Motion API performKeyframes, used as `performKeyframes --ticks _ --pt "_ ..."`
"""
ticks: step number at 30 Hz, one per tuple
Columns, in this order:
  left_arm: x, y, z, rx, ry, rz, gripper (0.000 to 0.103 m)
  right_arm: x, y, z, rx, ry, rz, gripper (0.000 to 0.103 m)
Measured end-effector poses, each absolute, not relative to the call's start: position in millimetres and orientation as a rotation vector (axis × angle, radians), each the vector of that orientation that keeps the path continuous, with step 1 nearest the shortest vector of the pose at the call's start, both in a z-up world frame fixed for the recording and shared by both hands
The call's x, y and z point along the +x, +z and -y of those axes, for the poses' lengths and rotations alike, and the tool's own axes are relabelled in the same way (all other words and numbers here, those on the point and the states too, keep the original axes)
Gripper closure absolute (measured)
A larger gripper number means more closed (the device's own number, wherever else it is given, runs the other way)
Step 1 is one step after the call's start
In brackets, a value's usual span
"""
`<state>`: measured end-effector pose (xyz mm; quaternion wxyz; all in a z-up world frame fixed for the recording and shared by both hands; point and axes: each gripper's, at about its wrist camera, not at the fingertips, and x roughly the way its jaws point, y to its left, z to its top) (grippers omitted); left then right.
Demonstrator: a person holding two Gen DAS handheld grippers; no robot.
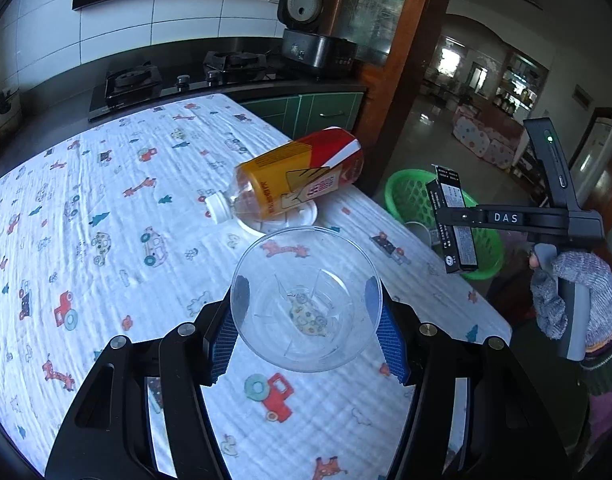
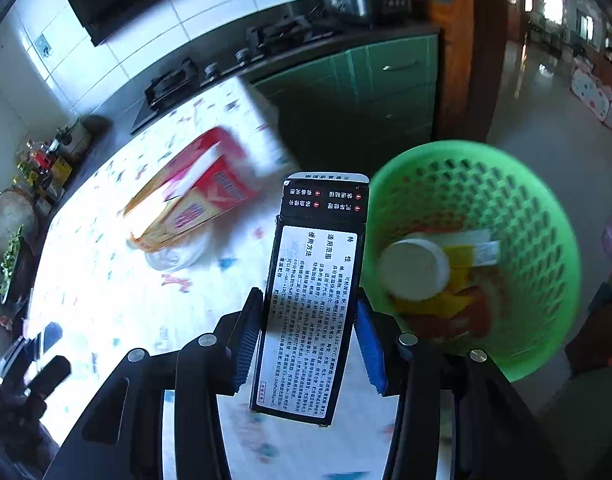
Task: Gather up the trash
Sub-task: 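Carry the boxed package into the green basket with the right tool while the left holds the clear cup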
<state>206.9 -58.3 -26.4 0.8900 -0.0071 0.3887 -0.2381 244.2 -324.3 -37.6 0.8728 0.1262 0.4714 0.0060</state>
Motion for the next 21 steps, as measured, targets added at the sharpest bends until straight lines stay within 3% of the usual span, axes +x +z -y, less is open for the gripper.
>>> performKeyframes --ticks 21 --pt "227 -15 201 0.038 -0.596 -0.825 0.043 240 -85 486 0.243 -0.155 -0.930 0.056"
